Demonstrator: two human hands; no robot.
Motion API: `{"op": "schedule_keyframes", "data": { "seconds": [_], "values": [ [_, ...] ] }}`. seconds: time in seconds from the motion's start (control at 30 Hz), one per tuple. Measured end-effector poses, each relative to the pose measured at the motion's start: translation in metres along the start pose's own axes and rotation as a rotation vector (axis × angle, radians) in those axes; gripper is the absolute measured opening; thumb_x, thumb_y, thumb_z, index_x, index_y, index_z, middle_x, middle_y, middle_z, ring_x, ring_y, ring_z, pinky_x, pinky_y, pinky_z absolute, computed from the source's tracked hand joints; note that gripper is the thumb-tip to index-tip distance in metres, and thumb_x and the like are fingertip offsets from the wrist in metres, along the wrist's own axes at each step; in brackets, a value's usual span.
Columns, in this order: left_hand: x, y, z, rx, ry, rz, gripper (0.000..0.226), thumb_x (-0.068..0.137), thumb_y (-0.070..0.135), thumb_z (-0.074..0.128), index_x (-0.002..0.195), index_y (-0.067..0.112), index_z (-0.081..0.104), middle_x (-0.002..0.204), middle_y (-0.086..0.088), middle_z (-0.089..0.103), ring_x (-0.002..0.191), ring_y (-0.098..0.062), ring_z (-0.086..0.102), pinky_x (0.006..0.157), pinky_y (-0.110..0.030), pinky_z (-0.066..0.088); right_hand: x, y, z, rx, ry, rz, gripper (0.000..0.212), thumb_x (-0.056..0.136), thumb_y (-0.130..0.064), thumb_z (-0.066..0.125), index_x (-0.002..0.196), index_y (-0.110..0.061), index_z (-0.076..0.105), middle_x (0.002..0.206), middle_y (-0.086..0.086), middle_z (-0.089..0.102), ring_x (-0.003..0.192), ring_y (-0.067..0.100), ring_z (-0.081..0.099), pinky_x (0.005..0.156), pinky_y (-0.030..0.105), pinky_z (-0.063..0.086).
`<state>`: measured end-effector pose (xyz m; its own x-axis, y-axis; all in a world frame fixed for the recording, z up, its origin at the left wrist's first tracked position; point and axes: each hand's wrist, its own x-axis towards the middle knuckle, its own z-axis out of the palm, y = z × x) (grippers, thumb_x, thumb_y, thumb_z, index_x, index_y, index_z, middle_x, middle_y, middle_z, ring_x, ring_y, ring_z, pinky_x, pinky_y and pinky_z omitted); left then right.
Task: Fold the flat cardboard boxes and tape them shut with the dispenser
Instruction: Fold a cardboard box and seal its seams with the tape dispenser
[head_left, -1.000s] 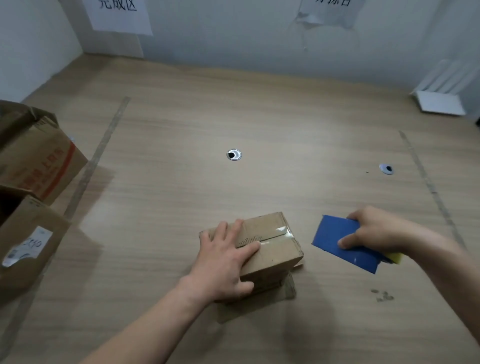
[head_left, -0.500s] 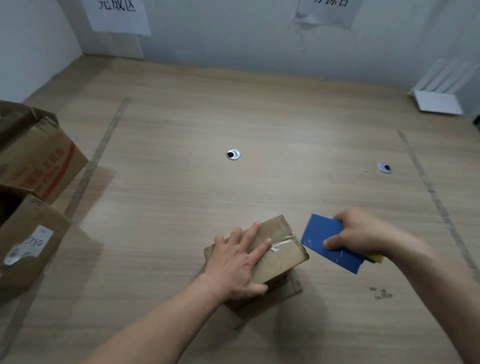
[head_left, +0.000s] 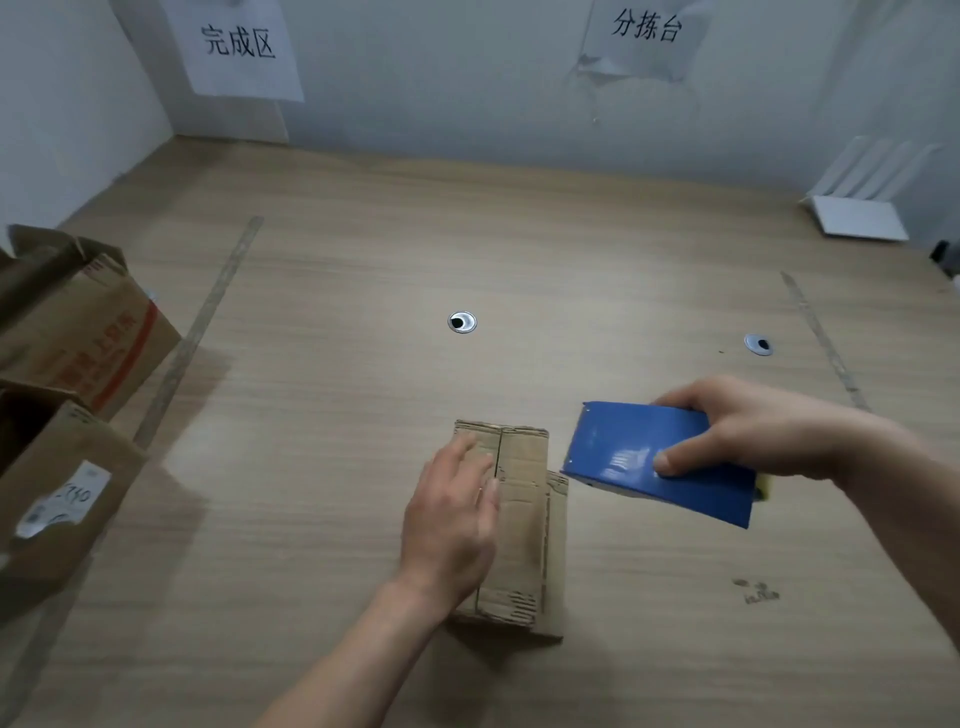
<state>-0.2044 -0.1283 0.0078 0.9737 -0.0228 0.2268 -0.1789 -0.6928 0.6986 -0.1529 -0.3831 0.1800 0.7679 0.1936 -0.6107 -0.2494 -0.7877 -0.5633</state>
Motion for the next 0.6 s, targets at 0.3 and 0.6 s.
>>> {"op": "schedule_keyframes", "data": {
  "seconds": [0.3, 0.6],
  "values": [
    [0.028, 0.034, -0.021, -1.425, -0.570, -1.016, 0.066, 0.098, 0.064, 0.033, 0.124, 0.012, 0.064, 0.111, -0.016, 0.071, 0.094, -0.032, 0.071, 0.080, -0.038, 0.054, 0.011, -0.053, 0.013, 0.067, -0.158, -0.216, 0.050, 0.066, -0.033, 0.081, 0.111, -0.015, 0.074, 0.102, 0.010, 0.077, 0.097, 0.033, 0.073, 0.081, 0.041, 0.056],
    [0.026, 0.025, -0.033, -1.515, -0.450, -0.946, 0.017, 0.094, 0.010, 0.052, 0.099, 0.010, 0.069, 0.084, -0.008, 0.068, 0.065, -0.017, 0.064, 0.055, -0.028, 0.055, 0.024, -0.061, 0.023, 0.062, -0.234, -0.228, 0.054, 0.065, -0.035, 0.083, 0.115, -0.017, 0.073, 0.106, 0.008, 0.077, 0.100, 0.030, 0.073, 0.083, 0.038, 0.059]
  ]
}}
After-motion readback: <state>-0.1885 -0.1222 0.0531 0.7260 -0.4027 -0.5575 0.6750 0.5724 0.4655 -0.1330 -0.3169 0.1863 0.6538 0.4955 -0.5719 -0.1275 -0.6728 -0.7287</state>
